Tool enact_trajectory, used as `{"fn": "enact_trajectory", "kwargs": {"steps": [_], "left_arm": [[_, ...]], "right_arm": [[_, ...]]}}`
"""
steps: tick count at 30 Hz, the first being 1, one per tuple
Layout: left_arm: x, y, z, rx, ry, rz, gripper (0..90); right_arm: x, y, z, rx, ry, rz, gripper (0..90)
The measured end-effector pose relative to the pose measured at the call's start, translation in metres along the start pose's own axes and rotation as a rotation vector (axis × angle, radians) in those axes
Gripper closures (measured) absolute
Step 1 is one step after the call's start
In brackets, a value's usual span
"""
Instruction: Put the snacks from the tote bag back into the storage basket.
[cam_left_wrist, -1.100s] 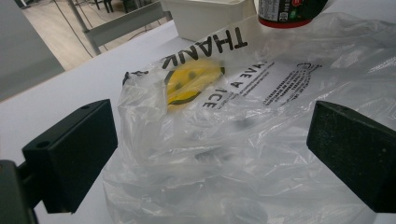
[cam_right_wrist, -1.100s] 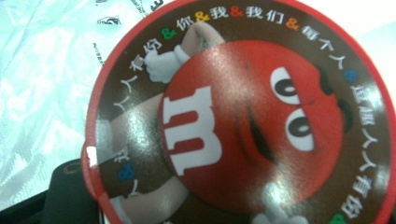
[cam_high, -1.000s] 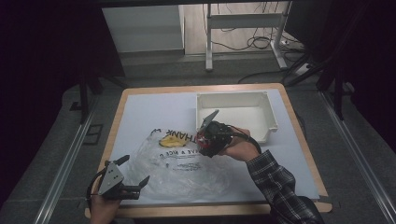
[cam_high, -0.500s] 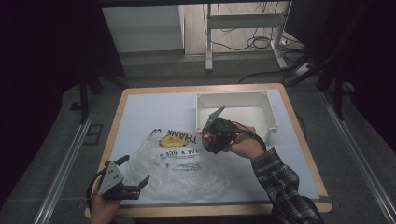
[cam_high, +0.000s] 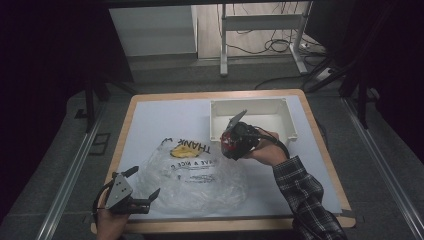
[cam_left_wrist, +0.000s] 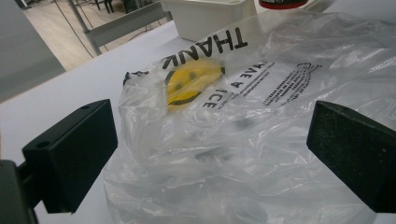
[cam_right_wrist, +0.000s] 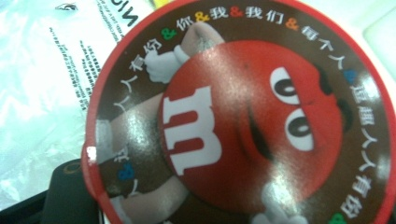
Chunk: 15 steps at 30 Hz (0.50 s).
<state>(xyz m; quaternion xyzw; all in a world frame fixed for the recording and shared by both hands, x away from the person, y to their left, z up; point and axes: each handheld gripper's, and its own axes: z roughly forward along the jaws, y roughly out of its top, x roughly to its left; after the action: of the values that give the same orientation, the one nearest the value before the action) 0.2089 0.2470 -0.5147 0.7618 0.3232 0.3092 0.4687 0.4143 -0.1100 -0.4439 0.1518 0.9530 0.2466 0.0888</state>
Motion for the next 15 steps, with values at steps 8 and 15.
{"fn": "enact_trajectory", "kwargs": {"steps": [8,15], "left_arm": [[0.0,0.0,0.0,-0.003,0.004,-0.001,1.7],[0.0,0.0,0.0,0.002,0.004,0.003,1.7]], "right_arm": [[-0.011,-0.005,0.002,0.003,-0.005,0.014,25.8],[-0.018,-0.007,0.005,0.001,-0.006,0.011,25.8]]}}
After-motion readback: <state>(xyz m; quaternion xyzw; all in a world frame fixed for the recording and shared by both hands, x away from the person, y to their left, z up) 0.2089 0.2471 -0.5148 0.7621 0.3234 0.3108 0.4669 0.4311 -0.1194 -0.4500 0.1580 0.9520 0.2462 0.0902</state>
